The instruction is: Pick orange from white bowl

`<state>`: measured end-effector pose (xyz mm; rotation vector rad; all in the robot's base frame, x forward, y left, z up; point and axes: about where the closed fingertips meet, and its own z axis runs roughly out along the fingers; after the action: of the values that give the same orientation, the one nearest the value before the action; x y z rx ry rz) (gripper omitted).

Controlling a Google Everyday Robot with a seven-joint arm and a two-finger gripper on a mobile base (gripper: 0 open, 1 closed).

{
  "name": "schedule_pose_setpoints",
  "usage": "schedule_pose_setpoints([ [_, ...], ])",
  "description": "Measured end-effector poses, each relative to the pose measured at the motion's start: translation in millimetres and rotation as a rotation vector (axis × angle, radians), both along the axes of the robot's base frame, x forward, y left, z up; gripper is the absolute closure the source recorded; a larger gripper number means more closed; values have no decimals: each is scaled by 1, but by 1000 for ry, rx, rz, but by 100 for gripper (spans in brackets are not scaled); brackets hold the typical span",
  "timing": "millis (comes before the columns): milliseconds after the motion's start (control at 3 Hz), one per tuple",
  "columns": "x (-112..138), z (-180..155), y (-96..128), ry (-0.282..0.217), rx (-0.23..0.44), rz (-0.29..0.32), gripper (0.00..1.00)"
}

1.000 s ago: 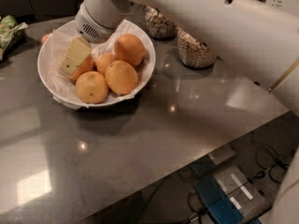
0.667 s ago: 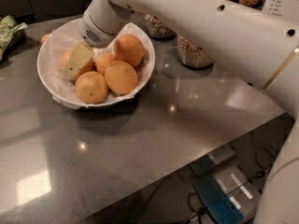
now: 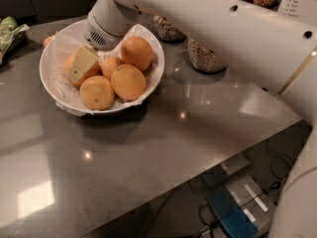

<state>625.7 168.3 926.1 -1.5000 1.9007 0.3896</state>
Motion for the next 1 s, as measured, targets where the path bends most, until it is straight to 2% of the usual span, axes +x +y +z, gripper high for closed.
schedule_pose_setpoints([
  [333, -1, -1, 5, -1, 5, 16, 27],
  [667, 3, -12, 19, 6, 18, 57, 32],
  [1000, 4, -14, 20, 6, 17, 59, 14],
])
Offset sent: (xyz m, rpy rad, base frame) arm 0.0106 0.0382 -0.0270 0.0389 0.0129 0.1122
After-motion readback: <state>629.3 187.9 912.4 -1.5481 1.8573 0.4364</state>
